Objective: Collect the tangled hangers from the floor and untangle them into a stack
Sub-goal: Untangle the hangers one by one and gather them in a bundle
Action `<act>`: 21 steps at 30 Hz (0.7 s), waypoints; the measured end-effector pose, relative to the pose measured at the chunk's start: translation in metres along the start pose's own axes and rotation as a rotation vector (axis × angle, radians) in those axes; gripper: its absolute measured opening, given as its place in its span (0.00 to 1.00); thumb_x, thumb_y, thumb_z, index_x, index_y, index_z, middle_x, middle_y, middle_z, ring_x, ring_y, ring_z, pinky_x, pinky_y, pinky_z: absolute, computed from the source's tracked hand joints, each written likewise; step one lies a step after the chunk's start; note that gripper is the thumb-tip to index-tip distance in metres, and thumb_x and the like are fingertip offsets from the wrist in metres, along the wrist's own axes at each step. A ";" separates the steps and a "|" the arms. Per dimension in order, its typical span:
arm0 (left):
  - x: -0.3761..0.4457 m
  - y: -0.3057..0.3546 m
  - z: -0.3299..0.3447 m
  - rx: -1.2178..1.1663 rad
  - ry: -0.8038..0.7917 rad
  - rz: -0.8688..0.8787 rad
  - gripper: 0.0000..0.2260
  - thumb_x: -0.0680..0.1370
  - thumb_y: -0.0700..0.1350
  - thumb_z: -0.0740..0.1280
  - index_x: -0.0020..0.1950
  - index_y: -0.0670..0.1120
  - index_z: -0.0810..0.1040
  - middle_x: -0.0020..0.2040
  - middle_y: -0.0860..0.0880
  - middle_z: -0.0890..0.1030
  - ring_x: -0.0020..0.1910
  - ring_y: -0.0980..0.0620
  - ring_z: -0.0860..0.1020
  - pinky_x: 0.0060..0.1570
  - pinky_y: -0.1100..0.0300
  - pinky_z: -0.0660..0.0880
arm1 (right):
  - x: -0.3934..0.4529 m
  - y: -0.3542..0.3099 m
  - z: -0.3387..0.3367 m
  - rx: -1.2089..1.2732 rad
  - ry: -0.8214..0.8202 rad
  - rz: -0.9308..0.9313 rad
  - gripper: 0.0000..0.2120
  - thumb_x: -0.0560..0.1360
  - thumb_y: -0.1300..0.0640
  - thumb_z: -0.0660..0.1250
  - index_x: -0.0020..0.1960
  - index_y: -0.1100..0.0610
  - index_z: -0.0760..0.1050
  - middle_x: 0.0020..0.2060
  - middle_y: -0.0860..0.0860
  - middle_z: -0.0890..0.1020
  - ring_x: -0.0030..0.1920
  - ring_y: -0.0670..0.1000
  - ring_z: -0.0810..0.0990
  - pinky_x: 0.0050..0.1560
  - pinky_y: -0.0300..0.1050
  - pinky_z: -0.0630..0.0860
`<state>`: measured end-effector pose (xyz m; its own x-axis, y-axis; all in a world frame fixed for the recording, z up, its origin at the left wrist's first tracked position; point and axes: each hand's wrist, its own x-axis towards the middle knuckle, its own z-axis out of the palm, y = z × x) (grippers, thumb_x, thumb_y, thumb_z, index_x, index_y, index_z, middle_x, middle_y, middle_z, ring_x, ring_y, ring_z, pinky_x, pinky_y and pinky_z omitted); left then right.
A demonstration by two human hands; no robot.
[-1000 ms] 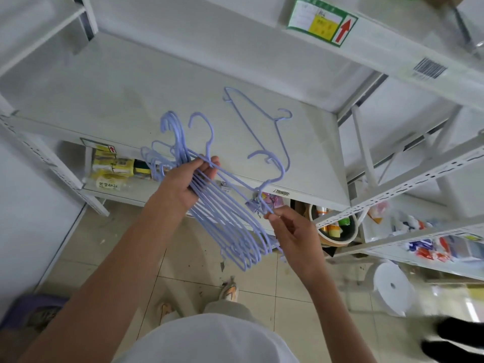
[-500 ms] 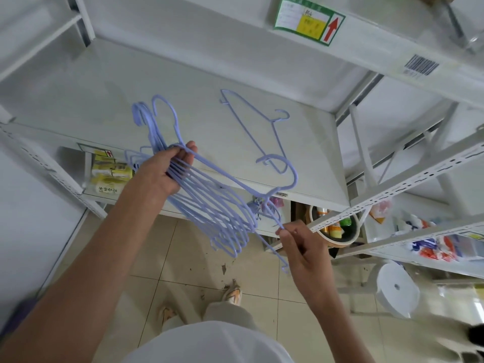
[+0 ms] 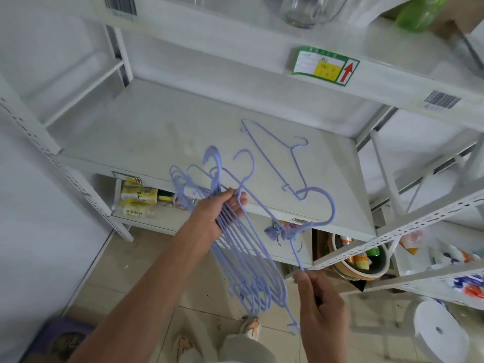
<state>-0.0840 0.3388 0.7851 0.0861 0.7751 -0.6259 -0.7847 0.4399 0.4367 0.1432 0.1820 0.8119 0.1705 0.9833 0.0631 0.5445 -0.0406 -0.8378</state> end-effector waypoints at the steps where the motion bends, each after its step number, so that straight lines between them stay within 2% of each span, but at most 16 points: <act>1: 0.000 -0.007 0.002 0.015 -0.010 0.004 0.09 0.85 0.39 0.62 0.51 0.38 0.81 0.37 0.43 0.88 0.43 0.54 0.87 0.32 0.56 0.84 | 0.004 -0.004 -0.002 -0.013 -0.016 -0.026 0.09 0.81 0.54 0.67 0.42 0.47 0.80 0.26 0.60 0.70 0.24 0.42 0.64 0.26 0.36 0.60; 4: 0.000 -0.027 0.002 0.050 -0.026 0.009 0.08 0.83 0.38 0.65 0.52 0.36 0.82 0.42 0.41 0.88 0.41 0.47 0.88 0.35 0.54 0.85 | 0.021 -0.014 -0.012 -0.075 -0.033 -0.083 0.09 0.81 0.54 0.67 0.42 0.49 0.80 0.27 0.58 0.73 0.24 0.43 0.65 0.26 0.39 0.62; 8: -0.001 -0.044 0.007 0.082 -0.067 -0.009 0.08 0.83 0.39 0.66 0.54 0.36 0.83 0.51 0.39 0.87 0.44 0.46 0.88 0.37 0.54 0.85 | 0.047 -0.021 -0.027 -0.181 0.003 -0.112 0.08 0.82 0.50 0.65 0.43 0.46 0.77 0.25 0.51 0.74 0.24 0.46 0.67 0.29 0.46 0.69; 11: -0.002 -0.045 0.018 0.035 -0.077 -0.022 0.08 0.85 0.39 0.63 0.54 0.37 0.81 0.54 0.40 0.85 0.50 0.45 0.86 0.43 0.52 0.83 | 0.050 -0.017 -0.034 -0.143 -0.113 -0.109 0.06 0.83 0.51 0.64 0.49 0.47 0.78 0.25 0.51 0.69 0.24 0.45 0.65 0.30 0.43 0.62; 14: -0.002 -0.035 0.031 -0.074 -0.069 -0.022 0.11 0.86 0.39 0.59 0.51 0.37 0.79 0.46 0.41 0.86 0.59 0.43 0.79 0.57 0.49 0.77 | 0.038 -0.004 -0.040 -0.035 -0.203 -0.050 0.07 0.83 0.56 0.65 0.50 0.48 0.80 0.26 0.54 0.69 0.27 0.50 0.65 0.32 0.44 0.61; 16: -0.005 -0.024 0.035 -0.141 -0.041 -0.027 0.13 0.86 0.38 0.57 0.48 0.36 0.78 0.36 0.43 0.87 0.59 0.44 0.78 0.65 0.48 0.72 | 0.030 0.009 -0.045 -0.007 -0.139 0.000 0.08 0.82 0.57 0.67 0.47 0.48 0.81 0.27 0.56 0.75 0.28 0.53 0.70 0.32 0.43 0.67; 18: -0.009 -0.014 0.036 -0.182 -0.025 -0.044 0.14 0.86 0.38 0.57 0.47 0.36 0.78 0.32 0.44 0.86 0.60 0.45 0.77 0.65 0.49 0.71 | 0.023 0.020 -0.047 -0.029 -0.036 0.014 0.07 0.81 0.54 0.68 0.45 0.46 0.81 0.28 0.53 0.78 0.28 0.47 0.74 0.30 0.40 0.71; 20: -0.013 -0.007 0.035 -0.206 -0.014 -0.073 0.13 0.86 0.38 0.58 0.46 0.36 0.78 0.32 0.43 0.86 0.53 0.47 0.82 0.67 0.50 0.72 | 0.021 0.028 -0.049 -0.156 0.085 -0.040 0.06 0.81 0.47 0.67 0.46 0.43 0.80 0.30 0.47 0.80 0.30 0.43 0.78 0.32 0.40 0.75; 21: -0.014 -0.004 0.036 -0.212 -0.010 -0.082 0.13 0.86 0.38 0.59 0.46 0.36 0.78 0.32 0.43 0.86 0.45 0.47 0.85 0.68 0.51 0.73 | 0.023 0.028 -0.051 -0.249 0.146 -0.109 0.06 0.81 0.44 0.65 0.47 0.42 0.79 0.30 0.44 0.80 0.31 0.43 0.79 0.33 0.38 0.74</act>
<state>-0.0597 0.3423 0.8153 0.1604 0.7457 -0.6467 -0.8860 0.3976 0.2387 0.2043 0.1949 0.8172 0.2064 0.9492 0.2377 0.7474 0.0038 -0.6644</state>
